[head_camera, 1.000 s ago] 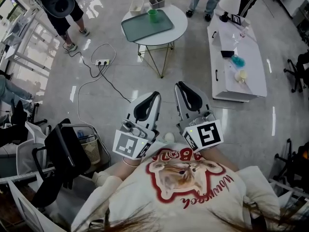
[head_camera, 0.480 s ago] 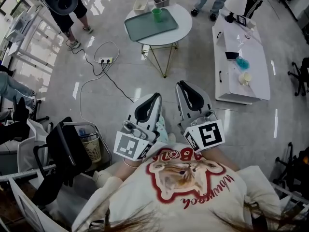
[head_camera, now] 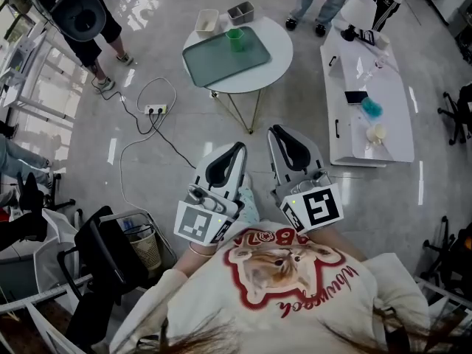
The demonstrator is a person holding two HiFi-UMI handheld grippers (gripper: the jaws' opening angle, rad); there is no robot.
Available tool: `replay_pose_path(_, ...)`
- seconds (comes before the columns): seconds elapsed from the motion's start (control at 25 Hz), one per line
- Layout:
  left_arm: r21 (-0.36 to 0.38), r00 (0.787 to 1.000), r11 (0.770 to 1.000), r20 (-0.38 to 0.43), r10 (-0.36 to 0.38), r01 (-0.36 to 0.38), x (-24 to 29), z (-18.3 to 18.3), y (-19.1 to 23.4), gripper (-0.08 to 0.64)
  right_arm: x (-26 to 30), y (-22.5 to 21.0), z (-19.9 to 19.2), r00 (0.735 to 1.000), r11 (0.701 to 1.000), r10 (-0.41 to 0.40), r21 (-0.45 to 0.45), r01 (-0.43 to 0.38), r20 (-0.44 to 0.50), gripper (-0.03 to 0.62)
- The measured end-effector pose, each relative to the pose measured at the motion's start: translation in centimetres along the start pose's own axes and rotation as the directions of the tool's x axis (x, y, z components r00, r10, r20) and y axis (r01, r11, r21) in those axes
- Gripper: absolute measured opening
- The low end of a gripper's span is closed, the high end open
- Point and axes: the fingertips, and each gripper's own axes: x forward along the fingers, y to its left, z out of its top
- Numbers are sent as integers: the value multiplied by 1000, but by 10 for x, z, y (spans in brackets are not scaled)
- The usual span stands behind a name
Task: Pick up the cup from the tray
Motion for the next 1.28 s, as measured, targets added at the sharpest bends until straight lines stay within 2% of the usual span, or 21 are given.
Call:
replay_pose_path(0.24,39,1000,999,10,-26,26,43,8,74,14,77,-23,9,999,1000,-30,-4,30,18,48)
replay_pose_path(0.4,39,999,998,13,-44,43,65,12,113,14,119,-34,14,998,998,-58,0,58,27,48)
replay_pose_path(0.92,5,999,999,-9,-47,47,110,0,171,15,178,-67,3,995,995,-96,26,96,-3,48)
replay_pose_path(1.28,16,1000,1000,-7,-7,7,184,-17,228,14,248,-128,-8,997,997,-74,25,74,-10,48)
